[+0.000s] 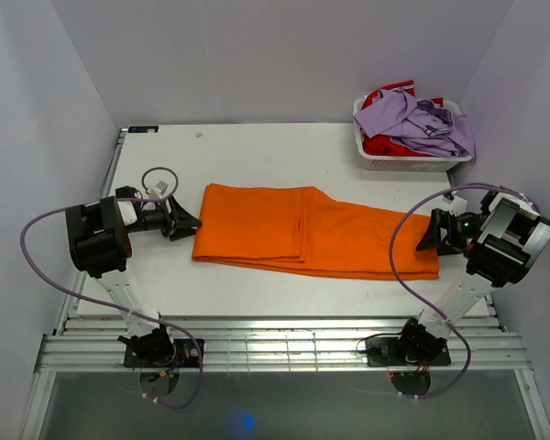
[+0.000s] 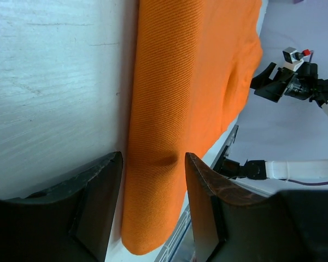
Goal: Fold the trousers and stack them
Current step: Fold the trousers
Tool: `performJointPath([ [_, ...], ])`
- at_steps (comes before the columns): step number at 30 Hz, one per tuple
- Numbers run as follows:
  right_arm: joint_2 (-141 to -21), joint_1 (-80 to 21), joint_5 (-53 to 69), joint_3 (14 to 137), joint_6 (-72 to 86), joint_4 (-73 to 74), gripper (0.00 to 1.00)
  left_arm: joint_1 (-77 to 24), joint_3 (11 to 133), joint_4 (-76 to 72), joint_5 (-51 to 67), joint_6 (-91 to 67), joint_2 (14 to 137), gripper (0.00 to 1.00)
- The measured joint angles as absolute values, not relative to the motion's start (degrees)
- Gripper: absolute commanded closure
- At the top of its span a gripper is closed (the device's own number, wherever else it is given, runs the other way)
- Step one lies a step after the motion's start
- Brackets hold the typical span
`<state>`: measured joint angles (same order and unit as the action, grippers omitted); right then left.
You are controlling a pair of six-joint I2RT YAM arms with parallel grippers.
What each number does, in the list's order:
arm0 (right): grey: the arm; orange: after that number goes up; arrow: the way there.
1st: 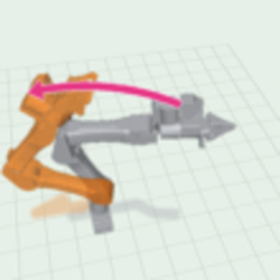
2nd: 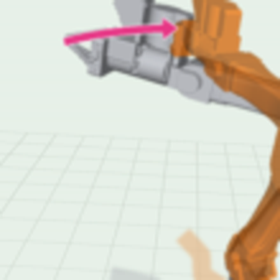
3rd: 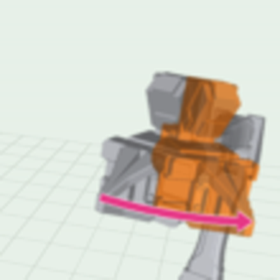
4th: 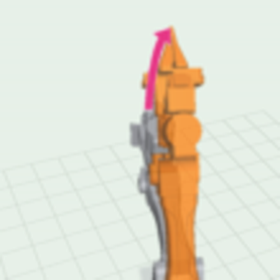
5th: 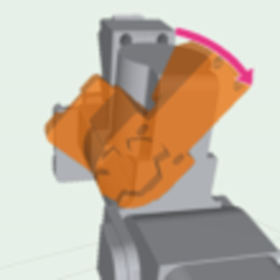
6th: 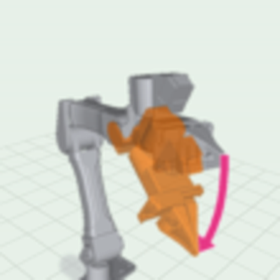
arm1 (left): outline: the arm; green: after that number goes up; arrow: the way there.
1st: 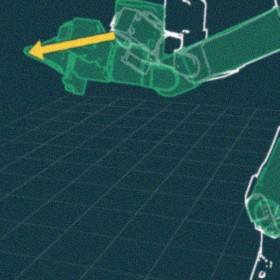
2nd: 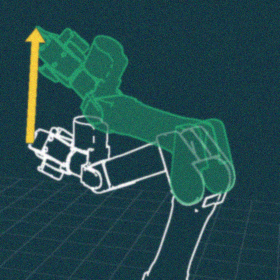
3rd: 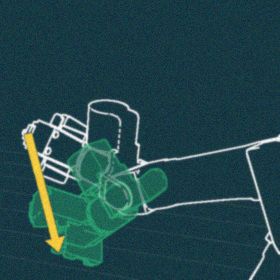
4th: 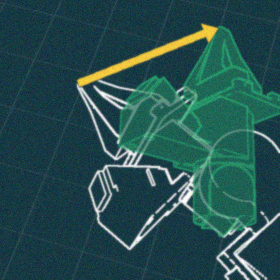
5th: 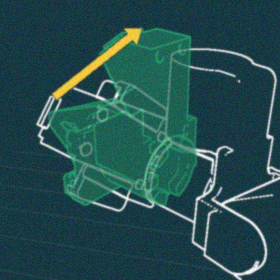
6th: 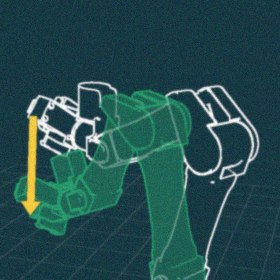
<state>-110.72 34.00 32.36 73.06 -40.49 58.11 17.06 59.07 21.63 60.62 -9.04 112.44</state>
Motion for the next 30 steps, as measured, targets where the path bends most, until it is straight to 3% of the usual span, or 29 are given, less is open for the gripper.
performJointPath([
  [7,-110.74,32.95,32.34,72.99,-39.97,58.00,0.21,16.60,58.52,17.78,63.77,-12.23,114.26,0.43],
  [11,-110.72,32.42,32.32,72.84,-39.66,57.67,0.24,16.16,58.02,16.03,63.88,-13.26,115.09,0.58],
  [15,-110.72,31.81,32.32,72.58,-39.35,57.06,0.29,16.05,57.47,14.94,63.66,-13.54,116.16,0.86],
  [18,-110.72,31.22,32.16,72.42,-39.18,56.55,0.33,16.03,57.39,14.98,63.83,-13.67,116.38,1.00],
  [24,-110.43,29.30,32.49,71.94,-39.16,55.51,0.34,18.20,58.65,20.34,62.94,-11.55,114.93,1.00],
  [30,-108.14,26.33,36.05,70.57,-38.83,55.59,0.12,24.71,68.95,35.35,59.13,-3.53,111.66,1.00],
])
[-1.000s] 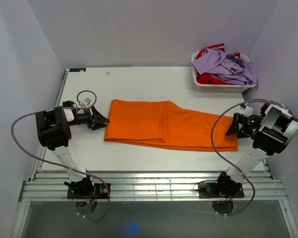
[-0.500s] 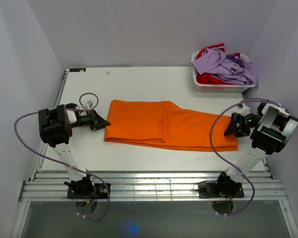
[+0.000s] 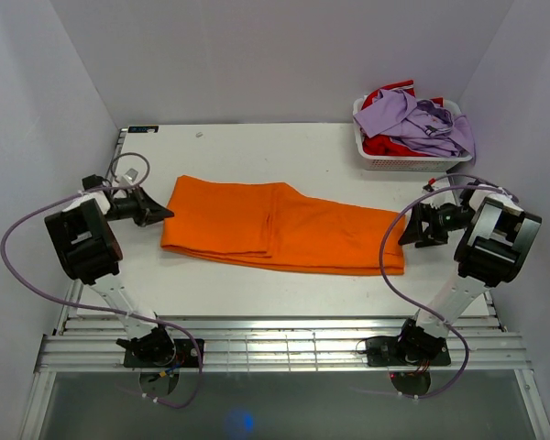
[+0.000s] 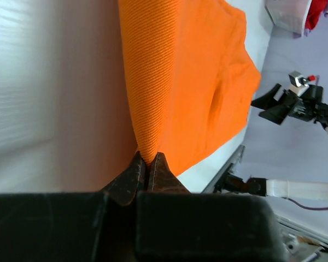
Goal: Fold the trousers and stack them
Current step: Fold the trousers
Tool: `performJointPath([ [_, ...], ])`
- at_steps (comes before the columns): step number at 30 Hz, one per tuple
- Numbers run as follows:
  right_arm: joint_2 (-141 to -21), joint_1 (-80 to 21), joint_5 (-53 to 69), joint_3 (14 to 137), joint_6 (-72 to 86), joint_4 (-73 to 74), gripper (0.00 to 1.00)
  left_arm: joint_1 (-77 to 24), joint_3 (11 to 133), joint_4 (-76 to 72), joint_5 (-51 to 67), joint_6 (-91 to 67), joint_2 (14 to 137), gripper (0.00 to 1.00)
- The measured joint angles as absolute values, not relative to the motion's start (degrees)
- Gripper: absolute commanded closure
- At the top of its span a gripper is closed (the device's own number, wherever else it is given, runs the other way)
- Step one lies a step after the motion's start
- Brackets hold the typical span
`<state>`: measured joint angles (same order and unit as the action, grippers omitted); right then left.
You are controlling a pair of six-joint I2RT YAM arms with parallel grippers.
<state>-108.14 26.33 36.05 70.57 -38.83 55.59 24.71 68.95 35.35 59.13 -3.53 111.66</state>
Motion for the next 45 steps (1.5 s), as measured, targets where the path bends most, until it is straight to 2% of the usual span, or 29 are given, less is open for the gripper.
performJointPath([
  [7,-104.79,26.09,40.84,70.72,-37.08,55.86,0.05,29.06,79.13,47.11,54.30,4.08,106.02,1.00],
  [15,-104.51,21.87,44.97,67.33,-28.86,47.88,0.06,22.35,82.32,53.10,55.77,3.68,98.17,1.00],
  [22,-107.11,15.94,47.42,63.51,-22.24,39.24,0.31,9.10,82.50,49.82,55.79,-5.13,94.94,1.00],
  [30,-109.14,12.93,49.01,61.65,-16.64,31.70,0.55,-5.37,80.27,39.16,48.58,-19.97,92.36,1.00],
  [33,-109.56,10.74,48.73,60.93,-15.40,29.71,0.70,-10.72,80.18,36.77,44.88,-24.43,92.71,1.00],
  [34,-109.93,10.13,48.69,60.93,-15.00,29.36,0.79,-12.69,80.31,36.16,43.64,-26.00,92.97,1.00],
  [37,-110.93,8.71,48.75,60.93,-14.28,28.49,0.92,-18.52,80.49,33.39,39.38,-30.59,94.48,1.00],
  [45,-111.00,8.10,48.62,60.88,-13.52,28.01,0.92,-31.22,79.53,21.76,30.70,-41.17,98.13,1.00],
])
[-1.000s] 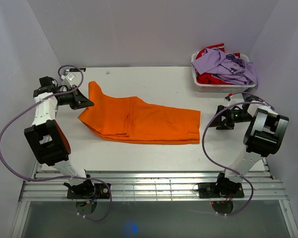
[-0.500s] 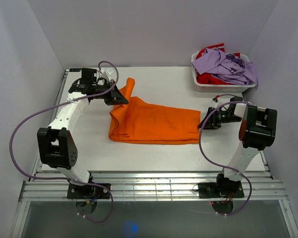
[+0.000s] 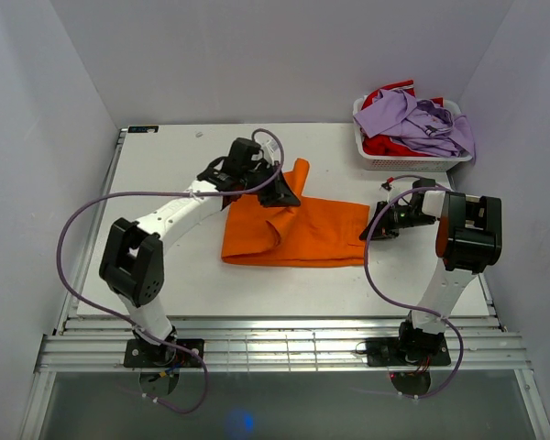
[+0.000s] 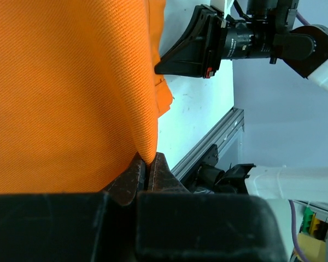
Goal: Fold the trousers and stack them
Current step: Fold the trousers
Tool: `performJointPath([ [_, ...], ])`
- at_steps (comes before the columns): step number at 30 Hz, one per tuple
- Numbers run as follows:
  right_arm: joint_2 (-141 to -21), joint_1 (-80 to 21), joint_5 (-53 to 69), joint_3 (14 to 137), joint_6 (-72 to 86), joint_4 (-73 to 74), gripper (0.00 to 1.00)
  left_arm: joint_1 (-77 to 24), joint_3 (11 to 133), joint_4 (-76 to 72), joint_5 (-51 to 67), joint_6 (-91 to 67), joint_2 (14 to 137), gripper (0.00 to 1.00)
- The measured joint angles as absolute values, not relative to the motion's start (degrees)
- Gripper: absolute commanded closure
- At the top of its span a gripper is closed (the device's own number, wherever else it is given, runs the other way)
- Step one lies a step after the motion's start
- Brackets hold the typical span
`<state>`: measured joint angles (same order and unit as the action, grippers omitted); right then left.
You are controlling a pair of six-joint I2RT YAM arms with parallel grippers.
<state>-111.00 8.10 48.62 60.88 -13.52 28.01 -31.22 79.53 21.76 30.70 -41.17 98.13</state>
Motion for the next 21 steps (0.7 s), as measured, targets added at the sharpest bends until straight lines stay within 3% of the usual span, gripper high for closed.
performJointPath([
  [9,-110.83,8.08,49.58,60.07,-13.45,26.76,0.92,-39.97,82.26,15.09,25.65,-48.60,112.44,1.00],
  [21,-110.28,8.08,50.39,58.70,-13.45,25.21,0.92,-43.59,90.06,11.92,22.61,-52.69,120.01,1.00],
])
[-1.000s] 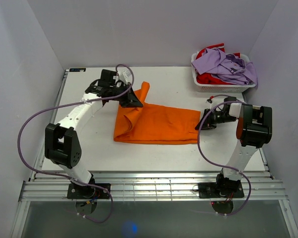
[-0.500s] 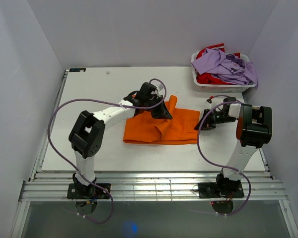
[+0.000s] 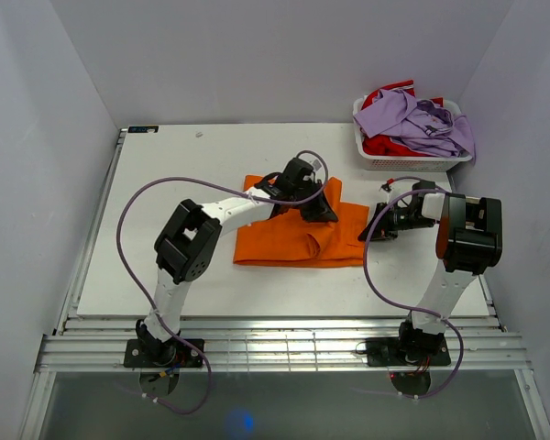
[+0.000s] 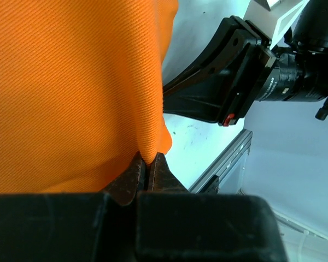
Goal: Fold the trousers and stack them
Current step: Fold the trousers
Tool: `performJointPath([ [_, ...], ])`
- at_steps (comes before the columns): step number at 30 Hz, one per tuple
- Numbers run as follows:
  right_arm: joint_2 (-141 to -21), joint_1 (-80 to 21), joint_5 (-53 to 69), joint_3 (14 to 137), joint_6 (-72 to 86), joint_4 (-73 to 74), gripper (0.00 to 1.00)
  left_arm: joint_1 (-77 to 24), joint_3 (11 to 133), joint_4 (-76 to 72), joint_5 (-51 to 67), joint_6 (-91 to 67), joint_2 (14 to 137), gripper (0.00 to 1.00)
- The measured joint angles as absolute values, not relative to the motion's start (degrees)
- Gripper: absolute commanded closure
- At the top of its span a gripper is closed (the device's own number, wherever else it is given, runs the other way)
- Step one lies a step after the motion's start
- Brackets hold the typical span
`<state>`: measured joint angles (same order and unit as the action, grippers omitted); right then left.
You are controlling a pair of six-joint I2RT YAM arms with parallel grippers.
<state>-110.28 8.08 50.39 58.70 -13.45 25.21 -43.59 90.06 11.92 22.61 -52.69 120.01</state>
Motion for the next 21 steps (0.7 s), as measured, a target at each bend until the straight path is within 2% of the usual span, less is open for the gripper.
performJointPath([
  [21,-109.08,8.08,50.61,56.82,-12.45,23.49,0.92,-47.42,96.66,13.06,19.97,-55.68,125.38,1.00],
])
